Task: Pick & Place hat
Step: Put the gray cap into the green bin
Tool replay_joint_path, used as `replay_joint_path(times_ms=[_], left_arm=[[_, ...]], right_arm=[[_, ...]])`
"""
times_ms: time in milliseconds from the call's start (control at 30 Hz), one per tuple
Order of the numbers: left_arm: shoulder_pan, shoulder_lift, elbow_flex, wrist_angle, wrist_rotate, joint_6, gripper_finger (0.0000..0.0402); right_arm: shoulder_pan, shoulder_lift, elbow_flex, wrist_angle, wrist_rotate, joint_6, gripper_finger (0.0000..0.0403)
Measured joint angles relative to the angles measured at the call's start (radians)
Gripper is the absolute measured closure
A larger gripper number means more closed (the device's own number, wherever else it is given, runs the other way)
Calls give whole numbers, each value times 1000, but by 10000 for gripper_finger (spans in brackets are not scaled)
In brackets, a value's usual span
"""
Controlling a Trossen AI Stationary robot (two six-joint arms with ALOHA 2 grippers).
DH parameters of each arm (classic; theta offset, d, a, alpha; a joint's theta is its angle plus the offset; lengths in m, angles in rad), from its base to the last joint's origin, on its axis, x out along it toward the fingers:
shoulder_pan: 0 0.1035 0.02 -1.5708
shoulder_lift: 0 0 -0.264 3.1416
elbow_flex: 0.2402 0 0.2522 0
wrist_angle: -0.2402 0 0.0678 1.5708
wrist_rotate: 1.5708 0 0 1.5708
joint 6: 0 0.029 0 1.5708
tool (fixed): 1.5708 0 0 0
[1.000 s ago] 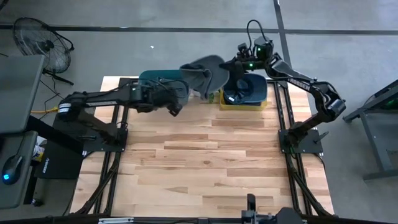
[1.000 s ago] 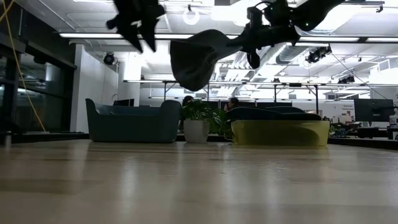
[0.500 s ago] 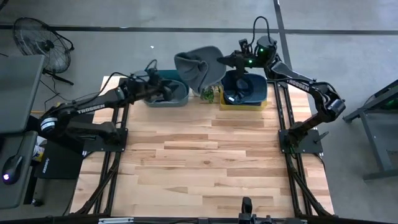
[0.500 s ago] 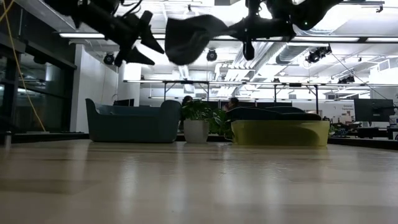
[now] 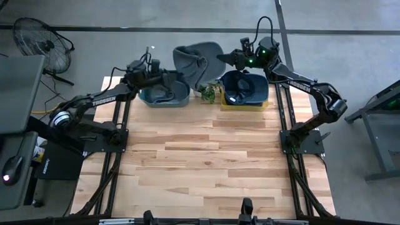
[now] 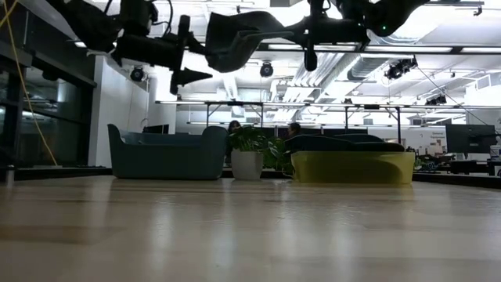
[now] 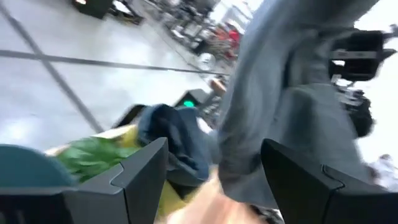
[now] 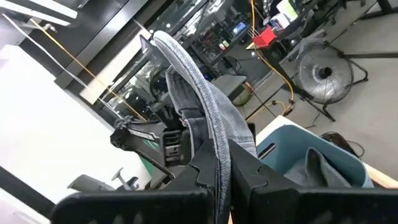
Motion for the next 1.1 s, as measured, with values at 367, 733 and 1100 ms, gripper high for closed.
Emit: replay_joint_path(times_ms=[367,733,1100], left_arm=[[-2,40,0,190,53,-105,147],[-2,40,0,302,32,-174,147],[-2,40,1,322,-2,-202,168]], right_arm=[[1,0,0,-1,26,-15,398],[66,0,0,-10,113,-45,398],[89,0,0,-8,196,-56,398]])
